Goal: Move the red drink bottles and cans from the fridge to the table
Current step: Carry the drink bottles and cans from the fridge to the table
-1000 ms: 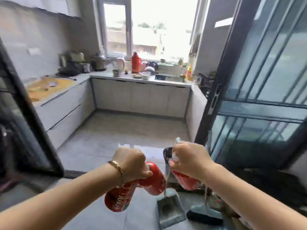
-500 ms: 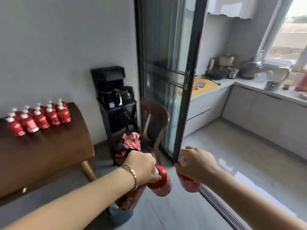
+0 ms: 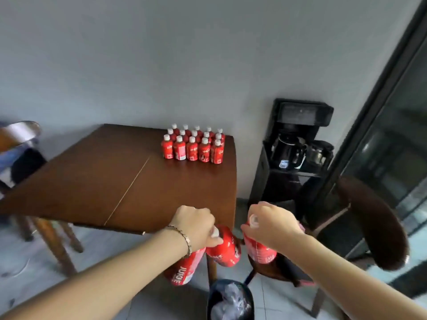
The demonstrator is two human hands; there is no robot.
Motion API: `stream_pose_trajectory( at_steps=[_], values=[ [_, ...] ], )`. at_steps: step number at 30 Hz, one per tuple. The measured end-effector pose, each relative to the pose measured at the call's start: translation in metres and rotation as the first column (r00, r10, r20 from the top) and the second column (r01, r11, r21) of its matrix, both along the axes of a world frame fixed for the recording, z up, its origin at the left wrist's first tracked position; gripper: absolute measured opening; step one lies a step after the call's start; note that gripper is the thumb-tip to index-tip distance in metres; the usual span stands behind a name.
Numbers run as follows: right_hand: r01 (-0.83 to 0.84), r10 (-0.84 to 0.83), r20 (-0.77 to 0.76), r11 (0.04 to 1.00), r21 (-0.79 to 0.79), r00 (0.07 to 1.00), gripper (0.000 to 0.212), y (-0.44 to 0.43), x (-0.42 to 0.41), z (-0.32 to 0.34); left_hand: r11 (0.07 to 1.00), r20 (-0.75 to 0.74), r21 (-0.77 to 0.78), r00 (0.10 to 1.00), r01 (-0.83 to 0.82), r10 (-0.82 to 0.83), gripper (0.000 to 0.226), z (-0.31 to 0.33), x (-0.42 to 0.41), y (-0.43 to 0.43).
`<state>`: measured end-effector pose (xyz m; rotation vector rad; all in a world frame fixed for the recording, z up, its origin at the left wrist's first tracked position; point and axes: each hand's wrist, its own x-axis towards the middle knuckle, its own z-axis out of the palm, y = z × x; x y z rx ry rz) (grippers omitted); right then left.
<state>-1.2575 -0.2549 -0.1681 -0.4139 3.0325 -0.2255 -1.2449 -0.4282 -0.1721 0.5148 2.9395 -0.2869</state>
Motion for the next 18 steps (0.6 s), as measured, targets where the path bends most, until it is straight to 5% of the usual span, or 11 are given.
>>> stream_pose_trajectory(
  at_steps=[7,18],
  values=[
    [-0.077,0.081,0.087,0.996,-0.047,0.993,0.031,-0.089,-0.118,-0.028,0.985,0.032,0.003,0.984,-0.173,0.173,0.051,-0.014,-0.098,-0.093],
    [0.101,-0.078,0.187,0.988,-0.114,0.979,0.031,-0.212,-0.299,-0.072,0.996,0.070,-0.088,0.997,-0.028,0.034,0.051,-0.041,-0.290,-0.213]
  ],
)
